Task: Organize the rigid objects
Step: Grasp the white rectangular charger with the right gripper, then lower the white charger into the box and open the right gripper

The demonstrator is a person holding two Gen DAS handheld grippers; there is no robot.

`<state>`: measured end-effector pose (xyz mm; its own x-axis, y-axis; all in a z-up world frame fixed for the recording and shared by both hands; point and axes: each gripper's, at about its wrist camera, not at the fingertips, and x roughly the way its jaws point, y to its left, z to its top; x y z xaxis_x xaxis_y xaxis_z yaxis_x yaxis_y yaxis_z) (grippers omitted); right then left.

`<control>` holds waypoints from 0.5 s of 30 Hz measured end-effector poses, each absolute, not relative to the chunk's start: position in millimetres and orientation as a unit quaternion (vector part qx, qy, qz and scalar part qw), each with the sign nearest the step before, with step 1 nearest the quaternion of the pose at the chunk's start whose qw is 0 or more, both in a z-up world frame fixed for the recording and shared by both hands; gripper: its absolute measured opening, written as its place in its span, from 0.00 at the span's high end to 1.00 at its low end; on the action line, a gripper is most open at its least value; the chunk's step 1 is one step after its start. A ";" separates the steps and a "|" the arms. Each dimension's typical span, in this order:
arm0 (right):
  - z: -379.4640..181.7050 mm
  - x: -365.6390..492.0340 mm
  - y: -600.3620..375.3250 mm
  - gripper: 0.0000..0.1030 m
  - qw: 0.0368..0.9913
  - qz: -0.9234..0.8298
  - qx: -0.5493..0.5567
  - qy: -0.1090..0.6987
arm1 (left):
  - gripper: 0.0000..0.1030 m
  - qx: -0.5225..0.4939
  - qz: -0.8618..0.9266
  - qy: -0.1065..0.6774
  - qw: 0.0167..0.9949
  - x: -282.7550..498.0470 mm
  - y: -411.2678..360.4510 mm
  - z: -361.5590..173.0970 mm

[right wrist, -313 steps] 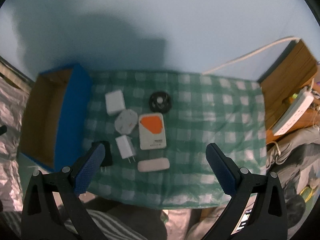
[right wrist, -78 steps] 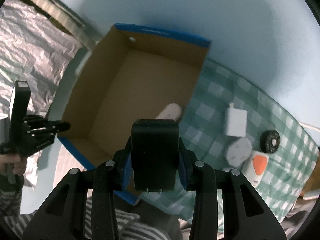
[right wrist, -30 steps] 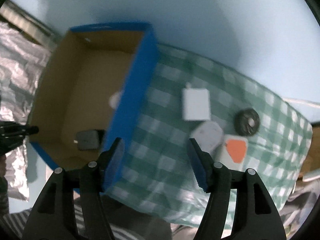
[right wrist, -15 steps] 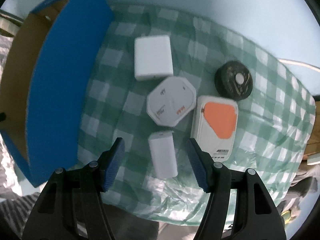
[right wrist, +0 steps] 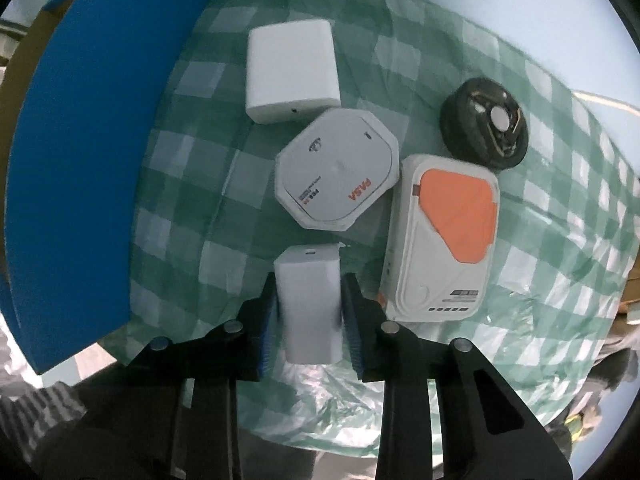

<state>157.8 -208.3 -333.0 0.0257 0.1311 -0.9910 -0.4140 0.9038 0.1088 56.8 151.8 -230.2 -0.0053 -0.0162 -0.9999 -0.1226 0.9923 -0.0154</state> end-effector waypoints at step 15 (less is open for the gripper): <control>-326.7 160.2 -215.7 0.75 0.712 0.199 -0.077 0.669 | 0.92 -0.047 0.036 0.708 0.703 56.7 151.7 -229.6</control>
